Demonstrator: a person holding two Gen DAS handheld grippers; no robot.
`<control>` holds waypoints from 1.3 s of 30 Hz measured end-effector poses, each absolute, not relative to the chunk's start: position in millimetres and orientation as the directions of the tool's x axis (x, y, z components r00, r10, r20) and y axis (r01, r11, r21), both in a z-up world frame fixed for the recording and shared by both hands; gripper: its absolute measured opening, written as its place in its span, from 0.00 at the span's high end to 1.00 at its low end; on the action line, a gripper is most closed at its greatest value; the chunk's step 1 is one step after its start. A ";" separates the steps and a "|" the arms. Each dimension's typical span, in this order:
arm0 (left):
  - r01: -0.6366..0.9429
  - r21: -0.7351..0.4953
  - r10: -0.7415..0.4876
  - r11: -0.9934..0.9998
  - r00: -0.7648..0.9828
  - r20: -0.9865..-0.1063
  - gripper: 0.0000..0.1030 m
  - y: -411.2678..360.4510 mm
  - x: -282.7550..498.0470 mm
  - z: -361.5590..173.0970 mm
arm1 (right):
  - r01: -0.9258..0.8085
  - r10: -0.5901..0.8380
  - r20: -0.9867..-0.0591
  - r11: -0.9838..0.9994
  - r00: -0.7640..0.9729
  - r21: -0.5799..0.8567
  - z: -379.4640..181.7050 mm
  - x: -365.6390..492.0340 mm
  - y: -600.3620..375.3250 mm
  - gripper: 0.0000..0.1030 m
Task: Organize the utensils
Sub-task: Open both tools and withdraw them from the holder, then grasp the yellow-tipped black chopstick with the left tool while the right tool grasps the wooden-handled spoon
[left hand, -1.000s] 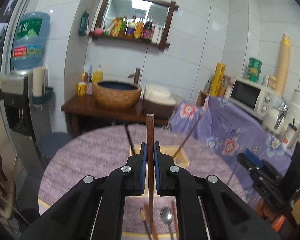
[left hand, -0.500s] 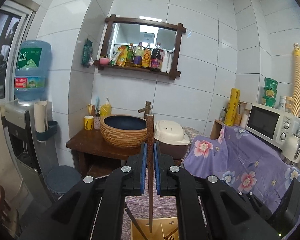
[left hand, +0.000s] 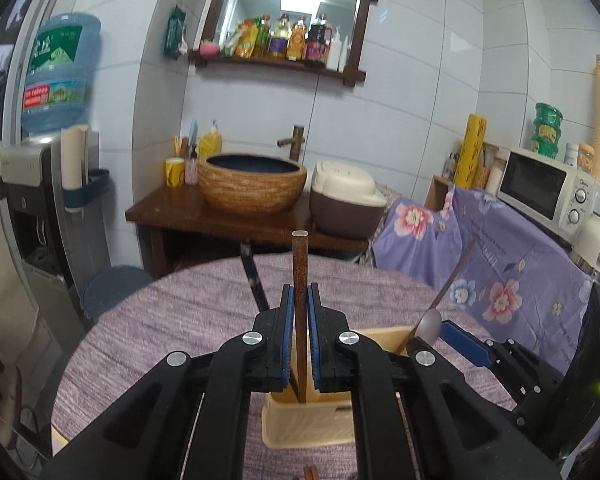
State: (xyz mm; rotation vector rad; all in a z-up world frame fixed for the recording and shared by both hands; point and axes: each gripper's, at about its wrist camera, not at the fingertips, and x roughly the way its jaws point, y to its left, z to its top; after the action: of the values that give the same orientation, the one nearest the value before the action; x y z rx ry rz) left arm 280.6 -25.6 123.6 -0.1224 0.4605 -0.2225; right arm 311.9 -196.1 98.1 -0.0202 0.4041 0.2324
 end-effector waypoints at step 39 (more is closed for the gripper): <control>0.252 -0.184 -0.299 0.950 0.563 -0.771 0.79 -36.3 173.5 -38.0 | -0.043 0.107 -0.685 0.993 0.720 0.109 -17.9 170.0 -257.8 0.41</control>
State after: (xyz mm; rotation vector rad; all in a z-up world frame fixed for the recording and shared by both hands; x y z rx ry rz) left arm 173.5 -36.3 -38.0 -0.0546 0.9173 -0.3246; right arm 170.0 -257.8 -17.9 0.0876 0.7624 0.0830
